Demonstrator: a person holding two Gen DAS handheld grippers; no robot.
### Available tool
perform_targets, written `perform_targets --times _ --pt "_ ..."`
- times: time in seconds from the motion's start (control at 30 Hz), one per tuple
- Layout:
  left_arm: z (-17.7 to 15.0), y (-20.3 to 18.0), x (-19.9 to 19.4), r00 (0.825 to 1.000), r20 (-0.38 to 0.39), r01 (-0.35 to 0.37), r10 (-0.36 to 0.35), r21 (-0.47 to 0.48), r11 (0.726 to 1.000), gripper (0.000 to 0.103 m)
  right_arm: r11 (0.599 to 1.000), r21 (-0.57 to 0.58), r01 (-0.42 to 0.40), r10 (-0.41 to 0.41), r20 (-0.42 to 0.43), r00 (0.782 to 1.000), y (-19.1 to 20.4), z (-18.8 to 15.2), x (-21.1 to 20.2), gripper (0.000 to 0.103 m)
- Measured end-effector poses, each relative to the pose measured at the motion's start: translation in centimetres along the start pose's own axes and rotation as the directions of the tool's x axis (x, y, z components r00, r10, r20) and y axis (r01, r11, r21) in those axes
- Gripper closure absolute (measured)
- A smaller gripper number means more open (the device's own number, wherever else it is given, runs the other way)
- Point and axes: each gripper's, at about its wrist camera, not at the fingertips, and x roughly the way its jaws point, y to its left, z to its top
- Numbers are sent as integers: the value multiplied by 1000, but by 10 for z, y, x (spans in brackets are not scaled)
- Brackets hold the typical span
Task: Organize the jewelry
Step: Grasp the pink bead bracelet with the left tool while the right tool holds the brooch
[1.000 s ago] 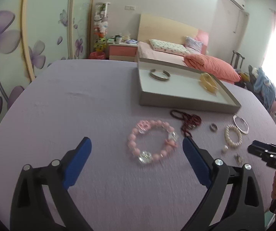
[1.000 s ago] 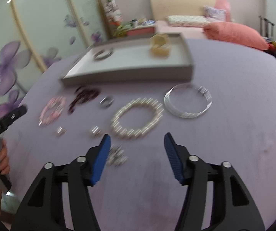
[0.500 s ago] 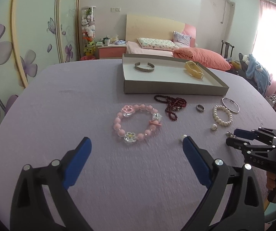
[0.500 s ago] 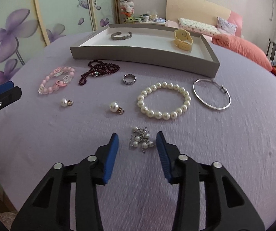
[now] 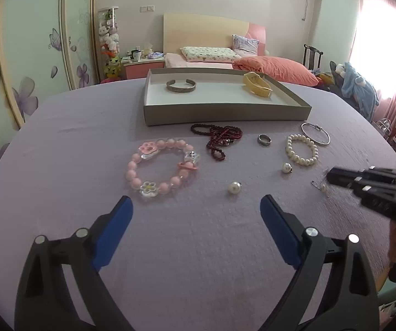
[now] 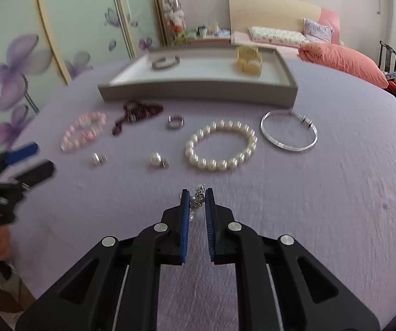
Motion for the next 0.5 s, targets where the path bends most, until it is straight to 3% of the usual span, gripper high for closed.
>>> perform_targets --times 0.23,0.37,0.5 --pt "15 14 13 998 -8 -63 62 -32 998 16 996 27 -83 81 72 994 -2 17 -20 91" --pt "27 35 26 994 -19 -107 105 -67 992 28 995 23 -101 98 87 991 1 24 -20 91" --pt "34 56 47 987 -77 -145 140 -67 987 43 993 26 -117 115 83 990 1 26 -17 91"
